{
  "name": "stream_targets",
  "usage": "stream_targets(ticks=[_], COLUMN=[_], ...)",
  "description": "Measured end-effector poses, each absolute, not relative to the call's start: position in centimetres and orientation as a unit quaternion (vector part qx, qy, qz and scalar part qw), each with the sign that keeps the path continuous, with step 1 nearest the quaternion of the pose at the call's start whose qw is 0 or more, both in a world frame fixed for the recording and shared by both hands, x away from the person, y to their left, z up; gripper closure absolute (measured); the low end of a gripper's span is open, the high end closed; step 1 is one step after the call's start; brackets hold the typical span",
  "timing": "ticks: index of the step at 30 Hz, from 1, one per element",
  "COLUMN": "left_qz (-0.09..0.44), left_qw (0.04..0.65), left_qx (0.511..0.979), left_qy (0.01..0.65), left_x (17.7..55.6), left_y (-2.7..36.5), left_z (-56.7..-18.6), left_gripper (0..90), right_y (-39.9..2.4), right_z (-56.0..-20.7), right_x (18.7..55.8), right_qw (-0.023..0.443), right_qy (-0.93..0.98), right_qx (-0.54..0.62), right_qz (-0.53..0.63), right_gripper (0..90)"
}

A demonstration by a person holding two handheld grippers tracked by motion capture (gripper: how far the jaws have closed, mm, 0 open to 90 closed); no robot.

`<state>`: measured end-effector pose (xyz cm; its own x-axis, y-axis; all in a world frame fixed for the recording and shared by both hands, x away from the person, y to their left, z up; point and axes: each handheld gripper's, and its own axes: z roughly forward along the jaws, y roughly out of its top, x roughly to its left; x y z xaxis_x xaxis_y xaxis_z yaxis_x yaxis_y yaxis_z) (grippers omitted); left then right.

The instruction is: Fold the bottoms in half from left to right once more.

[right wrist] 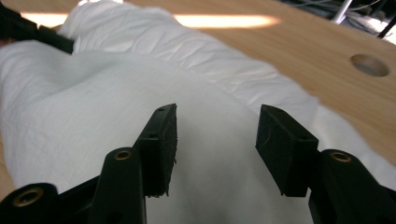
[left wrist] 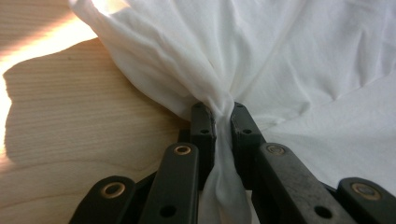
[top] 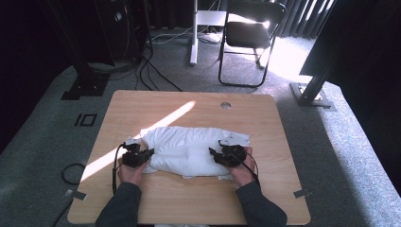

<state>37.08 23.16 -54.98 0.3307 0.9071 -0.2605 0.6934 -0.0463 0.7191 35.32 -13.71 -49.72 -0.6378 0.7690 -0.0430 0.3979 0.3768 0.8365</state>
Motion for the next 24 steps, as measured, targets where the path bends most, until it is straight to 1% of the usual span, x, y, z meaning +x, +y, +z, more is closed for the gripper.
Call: stream_targets(ticks=[5,9,13,19,24], left_qz=[0.141,0.149,0.154,0.164,0.164], left_qw=[0.444,0.472,0.489,0.526,0.548], left_qx=[0.686,0.684,0.682,0.682,0.689], left_qy=[0.559,0.536,0.522,0.480,0.445], left_x=[36.7,36.6,36.5,36.0,36.1], left_y=[24.3,24.5,24.1,22.9,21.3], left_z=[-52.8,-50.7,-49.2,-46.3,-44.2], left_gripper=[84.4,84.6,84.6,84.7,84.7], right_y=[-11.8,-10.9,-10.7,-9.9,-7.8], right_z=[-52.3,-53.6,-53.9,-54.5,-54.8], right_x=[36.7,37.5,37.8,38.6,38.8], right_qw=[0.201,0.192,0.186,0.168,0.162], right_qy=[0.827,0.837,0.838,0.834,0.829], right_qx=[0.365,0.370,0.369,0.372,0.370], right_qz=[0.376,0.354,0.355,0.371,0.387], right_gripper=[47.1,48.0,48.9,51.0,52.1])
